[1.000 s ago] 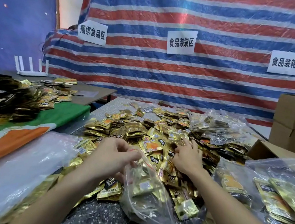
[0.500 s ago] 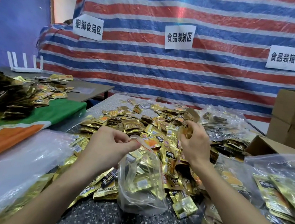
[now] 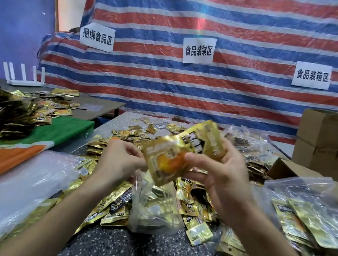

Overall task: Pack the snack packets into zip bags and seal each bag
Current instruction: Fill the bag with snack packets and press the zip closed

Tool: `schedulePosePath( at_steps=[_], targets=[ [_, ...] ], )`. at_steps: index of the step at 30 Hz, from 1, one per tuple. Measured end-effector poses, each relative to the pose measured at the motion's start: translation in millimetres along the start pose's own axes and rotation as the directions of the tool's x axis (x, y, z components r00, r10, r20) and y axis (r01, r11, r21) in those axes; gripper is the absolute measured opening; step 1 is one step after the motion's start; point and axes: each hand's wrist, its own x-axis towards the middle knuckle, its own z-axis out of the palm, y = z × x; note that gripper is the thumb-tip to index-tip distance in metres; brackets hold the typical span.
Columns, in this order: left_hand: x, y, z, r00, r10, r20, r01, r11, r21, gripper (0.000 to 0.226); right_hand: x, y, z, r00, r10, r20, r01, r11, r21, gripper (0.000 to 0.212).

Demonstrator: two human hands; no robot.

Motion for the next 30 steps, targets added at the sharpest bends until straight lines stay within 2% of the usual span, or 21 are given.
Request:
schedulePosePath(
  at_steps=[1, 3, 5, 7, 10, 12, 15, 16, 18, 20, 22, 24, 27, 30],
  targets=[
    [0, 0, 0, 1.000, -0.012, 0.005, 0.012, 1.000, -0.016, 0.014, -4, 3, 4, 0.999, 0.037, 0.005, -0.037, 0.997, -0.061, 0.064],
    [1, 0, -1, 0.999, -0.038, 0.014, 0.039, 0.998, -0.054, 0.015, -11, 11, 7, 0.999, 0.027, -0.043, -0.039, 0.952, -0.303, 0.060],
    [1, 0, -5, 0.996, -0.077, 0.046, 0.081, 0.992, -0.095, 0.014, -16, 18, 6, 0.995, -0.067, -0.069, 0.016, 0.823, -0.567, 0.059],
    [1, -1, -11, 0.984, -0.141, 0.113, 0.159, 0.973, -0.166, 0.011, -17, 22, 3, 0.992, -0.123, -0.026, 0.068, 0.701, -0.710, 0.057],
    [1, 0, -18, 0.950, -0.208, 0.232, 0.252, 0.951, -0.177, 0.013, -14, 25, 1, 1.000, -0.020, 0.024, 0.031, 0.695, -0.718, 0.060],
    [0, 2, -20, 0.943, -0.212, 0.258, 0.253, 0.957, -0.139, 0.020, -11, 25, 2, 0.998, 0.040, 0.057, 0.016, 0.673, -0.739, 0.066],
    [-2, 9, -26, 0.922, -0.235, 0.307, 0.288, 0.947, -0.141, 0.039, -3, 21, 4, 0.992, 0.039, 0.117, 0.077, 0.551, -0.831, 0.090],
    [-2, 11, -28, 0.909, -0.245, 0.336, 0.312, 0.936, -0.162, 0.039, 1, 20, 5, 0.989, 0.062, 0.138, 0.087, 0.510, -0.856, 0.097],
    [-2, 15, -32, 0.901, -0.247, 0.357, 0.328, 0.926, -0.188, 0.026, 9, 13, 5, 0.976, 0.157, 0.150, 0.062, 0.460, -0.886, 0.090],
    [-1, 19, -36, 0.916, -0.248, 0.316, 0.322, 0.924, -0.208, 0.007, 20, 0, 1, 0.947, 0.287, 0.148, -0.024, 0.520, -0.854, 0.062],
    [-1, 21, -39, 0.927, -0.253, 0.278, 0.316, 0.925, -0.210, 0.008, 29, -11, -4, 0.927, 0.334, 0.170, -0.061, 0.582, -0.811, 0.040],
    [-2, 24, -40, 0.930, -0.244, 0.276, 0.301, 0.935, -0.188, 0.009, 35, -18, -7, 0.942, 0.285, 0.177, -0.027, 0.589, -0.808, 0.026],
    [-2, 26, -38, 0.944, -0.202, 0.262, 0.248, 0.956, -0.157, 0.011, 36, -17, -6, 0.976, 0.174, 0.133, 0.001, 0.604, -0.797, 0.016],
    [-3, 26, -36, 0.959, -0.169, 0.229, 0.211, 0.962, -0.175, 0.017, 34, -12, -4, 0.993, 0.090, 0.082, 0.001, 0.664, -0.747, 0.008]
  ],
)
